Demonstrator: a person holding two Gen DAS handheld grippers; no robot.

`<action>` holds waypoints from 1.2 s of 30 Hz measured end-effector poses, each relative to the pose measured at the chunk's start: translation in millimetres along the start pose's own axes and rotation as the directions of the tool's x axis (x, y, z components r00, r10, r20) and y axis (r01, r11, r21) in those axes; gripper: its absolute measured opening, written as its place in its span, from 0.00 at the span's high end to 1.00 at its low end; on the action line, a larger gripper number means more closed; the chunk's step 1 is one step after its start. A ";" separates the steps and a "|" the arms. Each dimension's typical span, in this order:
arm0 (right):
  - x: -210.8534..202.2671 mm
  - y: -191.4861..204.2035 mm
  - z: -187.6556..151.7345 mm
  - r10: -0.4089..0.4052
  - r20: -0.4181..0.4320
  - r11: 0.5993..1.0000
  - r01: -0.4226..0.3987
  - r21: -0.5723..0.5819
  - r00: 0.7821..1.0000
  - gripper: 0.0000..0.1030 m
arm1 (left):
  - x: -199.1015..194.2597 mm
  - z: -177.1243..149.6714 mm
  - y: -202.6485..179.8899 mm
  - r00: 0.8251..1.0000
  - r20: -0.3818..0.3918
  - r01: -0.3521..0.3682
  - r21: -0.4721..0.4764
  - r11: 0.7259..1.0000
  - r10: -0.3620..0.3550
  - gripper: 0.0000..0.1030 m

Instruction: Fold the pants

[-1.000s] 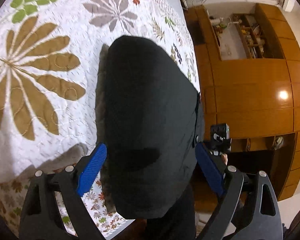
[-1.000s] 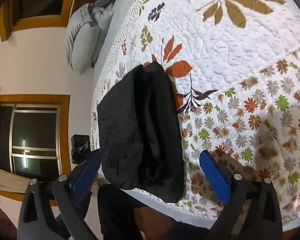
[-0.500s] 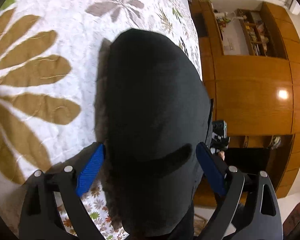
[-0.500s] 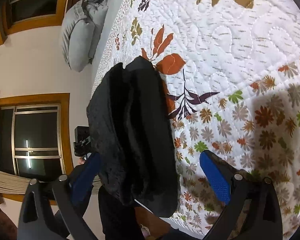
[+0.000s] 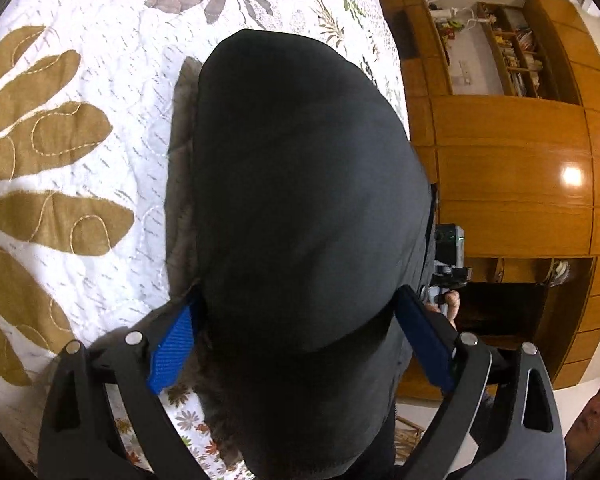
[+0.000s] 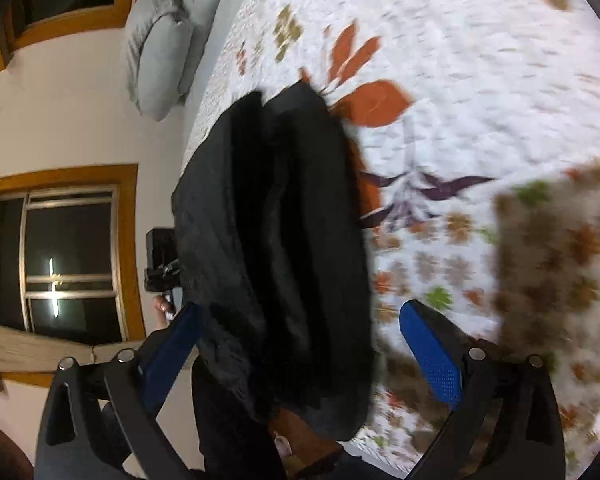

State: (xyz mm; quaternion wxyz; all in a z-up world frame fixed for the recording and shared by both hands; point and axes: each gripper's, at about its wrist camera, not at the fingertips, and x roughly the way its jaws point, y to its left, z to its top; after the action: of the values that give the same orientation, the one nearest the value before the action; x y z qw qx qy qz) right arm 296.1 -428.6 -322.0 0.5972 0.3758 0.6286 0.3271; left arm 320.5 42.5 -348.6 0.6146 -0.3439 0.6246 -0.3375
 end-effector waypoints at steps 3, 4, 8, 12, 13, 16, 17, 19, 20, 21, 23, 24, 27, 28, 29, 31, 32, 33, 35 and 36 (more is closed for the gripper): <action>6.8 -2.2 4.8 0.024 -0.008 1.000 -0.023 0.020 1.000 0.03 | 2.1 -1.1 -0.3 1.000 0.001 0.002 0.006 1.000 -0.002 0.10; 7.6 -2.0 5.4 0.035 -0.009 0.999 -0.035 0.023 0.999 0.03 | 1.9 -0.1 -0.4 1.000 0.000 0.004 0.005 1.000 -0.004 0.10; 15.7 5.5 3.7 0.073 -0.046 0.997 -0.073 -0.004 0.996 0.03 | 7.6 1.6 -8.1 1.000 -0.021 -0.017 0.025 1.000 0.018 0.11; 29.7 7.4 6.7 0.067 -0.053 0.998 -0.068 -0.009 0.996 0.03 | 12.3 5.3 -9.6 0.999 -0.029 -0.039 0.025 0.999 0.040 0.11; 30.9 8.6 6.5 0.075 -0.051 0.997 -0.075 -0.005 0.996 0.03 | 12.3 5.6 -9.8 0.999 -0.026 -0.047 0.024 0.999 0.047 0.13; 36.3 16.7 4.7 0.060 -0.055 0.998 -0.062 -0.031 0.997 0.04 | 9.9 4.5 -12.7 0.998 -0.011 -0.064 0.040 0.997 0.064 0.31; 37.5 19.4 3.8 0.051 -0.058 0.998 -0.054 -0.044 0.997 0.05 | 8.5 3.8 -12.6 0.998 -0.009 -0.061 0.042 0.997 0.061 0.37; 40.8 24.3 2.7 0.035 -0.061 0.997 -0.039 -0.066 0.998 0.20 | 5.6 2.5 -12.8 0.998 0.007 -0.060 0.046 0.997 0.060 0.43; 41.7 25.3 2.7 0.029 -0.059 0.997 -0.033 -0.072 0.998 0.25 | 4.3 2.0 -11.8 0.998 0.017 -0.056 0.045 0.997 0.056 0.47; 41.8 25.7 2.4 0.031 -0.054 0.997 -0.035 -0.073 0.998 0.35 | 3.9 1.0 -11.4 0.998 0.024 -0.052 0.045 0.998 0.051 0.48; 41.4 28.7 2.6 0.041 -0.050 0.996 -0.045 -0.079 0.998 0.45 | 2.4 0.4 -11.9 0.998 0.035 -0.046 0.048 0.998 0.045 0.57; 43.7 29.3 6.0 0.042 -0.048 0.995 -0.046 -0.085 0.998 0.49 | 0.9 0.4 -13.3 0.998 0.042 -0.040 0.052 0.998 0.038 0.58; 43.0 39.1 4.4 0.033 -0.048 0.994 -0.038 -0.102 0.998 0.56 | -2.1 -0.2 -15.9 0.999 0.045 -0.032 0.057 0.998 0.029 0.65; 45.0 38.7 3.8 0.030 -0.048 0.994 -0.035 -0.105 0.998 0.57 | -3.0 -0.6 -16.5 0.999 0.045 -0.030 0.059 0.998 0.027 0.67; 43.3 40.1 4.9 0.028 -0.048 0.994 -0.033 -0.107 0.998 0.58 | -4.1 -0.4 -15.9 0.999 0.046 -0.026 0.059 0.998 0.024 0.69; 44.0 50.5 6.5 0.027 -0.046 0.993 -0.032 -0.113 0.999 0.60 | -5.7 -2.4 -22.0 0.998 0.051 -0.027 0.066 0.997 0.024 0.71; 43.0 53.8 6.2 0.030 -0.046 0.993 -0.035 -0.116 0.998 0.61 | -8.4 -2.3 -24.0 0.998 0.054 -0.022 0.068 0.997 0.019 0.72; 42.0 57.2 5.9 0.036 -0.045 0.992 -0.041 -0.120 0.998 0.61 | -11.1 -3.1 -24.2 0.998 0.057 -0.021 0.070 0.997 0.017 0.72; 45.3 60.4 10.5 0.044 -0.047 0.991 -0.050 -0.126 0.998 0.62 | -17.1 -3.0 -24.5 0.998 0.066 -0.015 0.066 0.998 0.011 0.73; 44.9 59.6 11.7 0.045 -0.048 0.990 -0.051 -0.129 0.998 0.62 | -21.5 -2.8 -25.1 0.997 0.073 -0.019 0.070 0.997 0.014 0.73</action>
State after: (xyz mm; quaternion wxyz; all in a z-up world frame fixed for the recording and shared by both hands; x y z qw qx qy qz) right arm 312.4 -360.3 -294.3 0.5981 0.3433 0.6102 0.3901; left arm 318.3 47.2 -315.9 0.6512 -0.3290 0.5925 -0.3415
